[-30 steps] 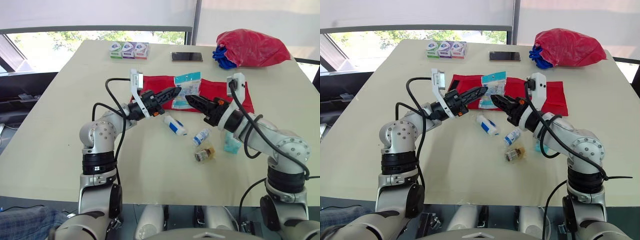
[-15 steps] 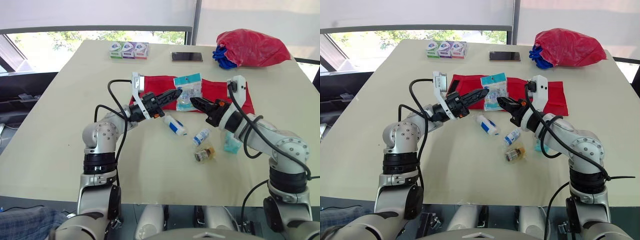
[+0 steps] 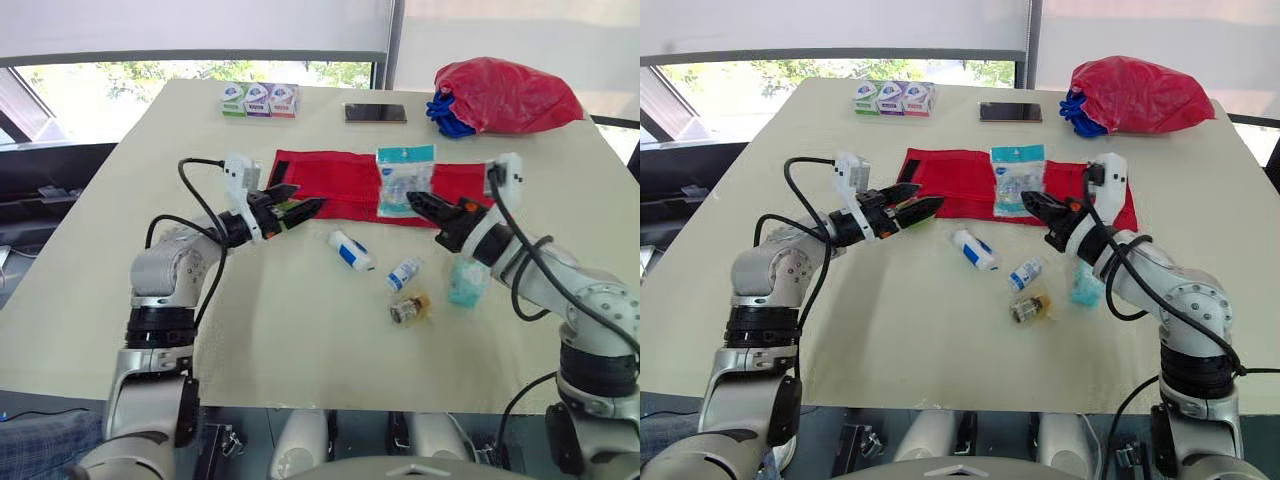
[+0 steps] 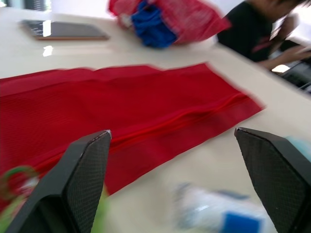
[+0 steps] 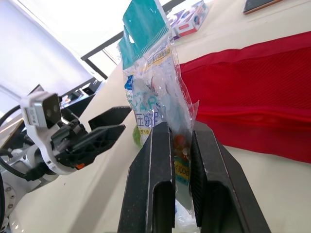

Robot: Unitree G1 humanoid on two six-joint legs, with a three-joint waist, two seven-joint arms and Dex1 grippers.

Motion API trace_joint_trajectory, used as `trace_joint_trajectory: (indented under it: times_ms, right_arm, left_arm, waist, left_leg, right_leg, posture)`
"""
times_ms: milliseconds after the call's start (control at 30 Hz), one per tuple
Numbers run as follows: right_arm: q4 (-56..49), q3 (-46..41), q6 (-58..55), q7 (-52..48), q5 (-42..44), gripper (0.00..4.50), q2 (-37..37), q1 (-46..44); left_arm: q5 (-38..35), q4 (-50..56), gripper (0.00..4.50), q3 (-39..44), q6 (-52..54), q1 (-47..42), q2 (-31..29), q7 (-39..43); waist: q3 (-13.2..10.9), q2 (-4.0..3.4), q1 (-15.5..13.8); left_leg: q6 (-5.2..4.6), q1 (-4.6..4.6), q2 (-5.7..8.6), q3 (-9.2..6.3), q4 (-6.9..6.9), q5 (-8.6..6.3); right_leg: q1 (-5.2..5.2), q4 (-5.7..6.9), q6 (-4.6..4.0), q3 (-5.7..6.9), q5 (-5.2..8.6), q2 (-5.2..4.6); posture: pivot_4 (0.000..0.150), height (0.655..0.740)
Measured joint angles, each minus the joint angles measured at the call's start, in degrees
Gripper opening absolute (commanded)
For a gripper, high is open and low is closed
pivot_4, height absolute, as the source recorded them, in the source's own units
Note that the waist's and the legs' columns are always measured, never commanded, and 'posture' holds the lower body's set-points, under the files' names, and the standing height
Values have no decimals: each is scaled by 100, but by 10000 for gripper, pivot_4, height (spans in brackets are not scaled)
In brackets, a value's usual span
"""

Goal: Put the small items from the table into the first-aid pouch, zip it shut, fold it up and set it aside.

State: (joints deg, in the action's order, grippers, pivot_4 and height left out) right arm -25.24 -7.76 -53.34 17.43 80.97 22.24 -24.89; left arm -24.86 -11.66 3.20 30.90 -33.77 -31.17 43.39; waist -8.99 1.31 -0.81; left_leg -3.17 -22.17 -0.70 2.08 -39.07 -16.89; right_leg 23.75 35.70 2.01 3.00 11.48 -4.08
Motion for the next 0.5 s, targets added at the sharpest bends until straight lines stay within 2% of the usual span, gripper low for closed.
trace_joint_trajectory:
  times_ms: [100, 500]
  right_arm:
    - [-85, -24, 37, 2, -10, 31, 69, 155]
    - [-228, 15, 243, 62, -143, 31, 48, 267]
  left_arm:
    - [775, -689, 44650, -382, -784, -199, -100, -7]
    - [2731, -3366, 44650, -1286, -3047, -1901, 198, -595]
  waist:
    - [0, 0, -3]
    - [2, 3, 2]
  left_leg:
    - [0, -8, -2, -1, 2, 0]
    - [-3, -53, 3, -24, -5, 0]
  right_leg:
    - [5, -2, 4, 1, -3, -1]
    - [27, -13, 7, 27, -5, -1]
  posture:
    - [1500, 7400]
    - [1500, 7400]
